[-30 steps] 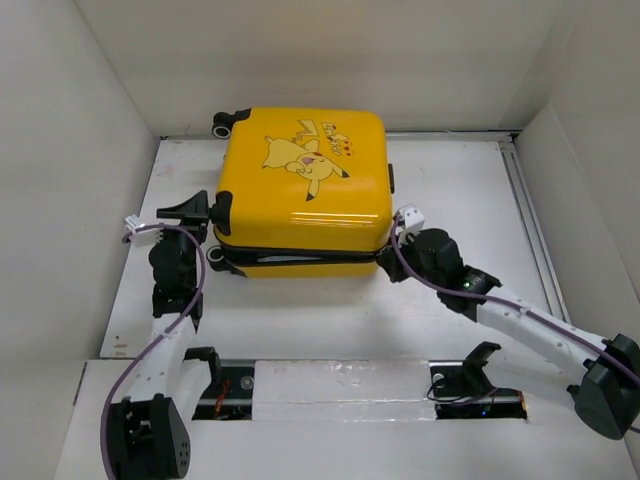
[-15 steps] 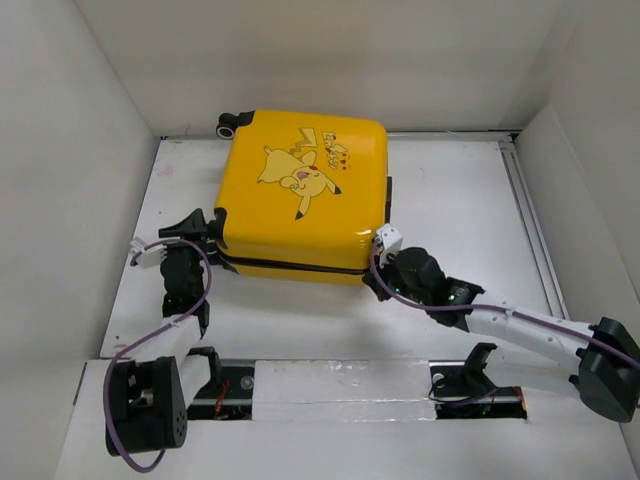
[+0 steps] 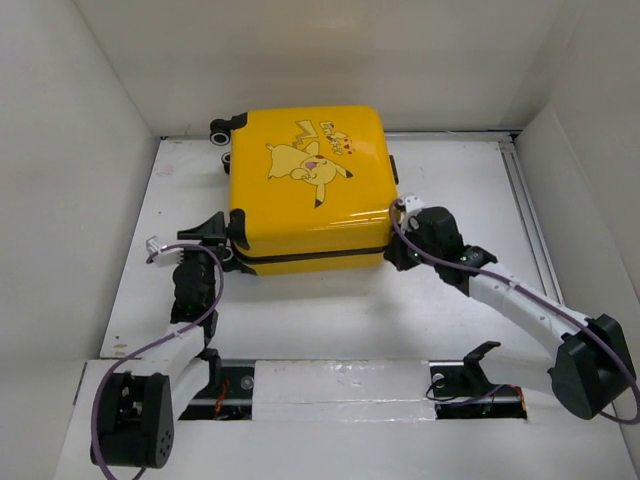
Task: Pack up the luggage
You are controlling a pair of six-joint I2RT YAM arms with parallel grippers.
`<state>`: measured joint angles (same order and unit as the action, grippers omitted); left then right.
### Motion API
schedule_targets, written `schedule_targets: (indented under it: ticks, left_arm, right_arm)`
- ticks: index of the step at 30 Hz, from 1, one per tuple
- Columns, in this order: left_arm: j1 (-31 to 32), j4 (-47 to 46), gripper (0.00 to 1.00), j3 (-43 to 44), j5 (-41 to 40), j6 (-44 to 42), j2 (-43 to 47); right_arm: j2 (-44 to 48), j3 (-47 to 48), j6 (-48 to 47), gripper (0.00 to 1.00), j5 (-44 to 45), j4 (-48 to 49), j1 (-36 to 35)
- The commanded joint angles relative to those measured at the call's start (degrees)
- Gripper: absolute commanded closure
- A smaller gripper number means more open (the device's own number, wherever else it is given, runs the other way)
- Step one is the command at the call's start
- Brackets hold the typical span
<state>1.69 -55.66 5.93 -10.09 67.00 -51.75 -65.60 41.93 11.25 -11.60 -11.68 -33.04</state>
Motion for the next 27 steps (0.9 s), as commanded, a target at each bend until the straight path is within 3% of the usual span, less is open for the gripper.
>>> schedule_targets:
  ticks: [1,3,6,9,11,14,16,18,20,23,27]
  left_arm:
    - [9.8,2.3,1.0,1.35,13.09,-7.67,-0.89]
    - [13.94,2.31,1.0,2.59,10.89,-8.9,-1.69]
    - [15.36,1.7,1.0,3.29,10.26,-8.91,-2.39]
    - [15.36,1.69,1.0,3.82,10.88,-8.38,-0.21]
    - [15.36,3.27,1.0,4.96,10.88,-7.59,1.81]
    - [15.36,8.71,1.0,9.17,9.13,-9.33,6.03]
    - [15.36,10.83,1.0,12.25,8.51,-10.13,7.53]
    - [15.36,10.83,1.0,12.96,8.5,-10.75,7.54]
    - [15.36,9.44,1.0,12.44,9.64,-10.23,6.05]
    - [15.36,5.93,1.0,9.19,13.42,-8.56,3.41]
    - [16.76,3.11,1.0,5.15,15.71,-7.06,0.69]
  right_arm:
    - [1.36,7.67,0.0,1.0,-11.61,18.53,-0.52]
    - [4.06,2.04,2.36,1.0,-9.95,21.07,-4.21]
    - [8.28,-8.77,6.14,1.0,-4.15,21.09,-11.69]
    - [12.94,-14.5,6.86,1.0,-7.73,22.75,-15.38]
    - [16.73,-15.39,3.27,1.0,-12.46,25.57,-16.79]
    - [18.14,-10.31,0.1,1.0,-3.37,15.25,-16.28]
    - [17.62,-5.82,-0.43,1.0,-2.54,12.22,-11.89]
    - [15.78,-3.89,-0.43,1.0,-9.62,12.99,-8.2]
    - [12.02,-1.95,0.96,1.0,-11.43,14.92,-9.23]
    - [6.3,-1.94,2.81,1.0,-7.67,21.6,-16.25]
    - [-6.95,-0.8,6.06,1.0,-5.1,30.55,-18.9]
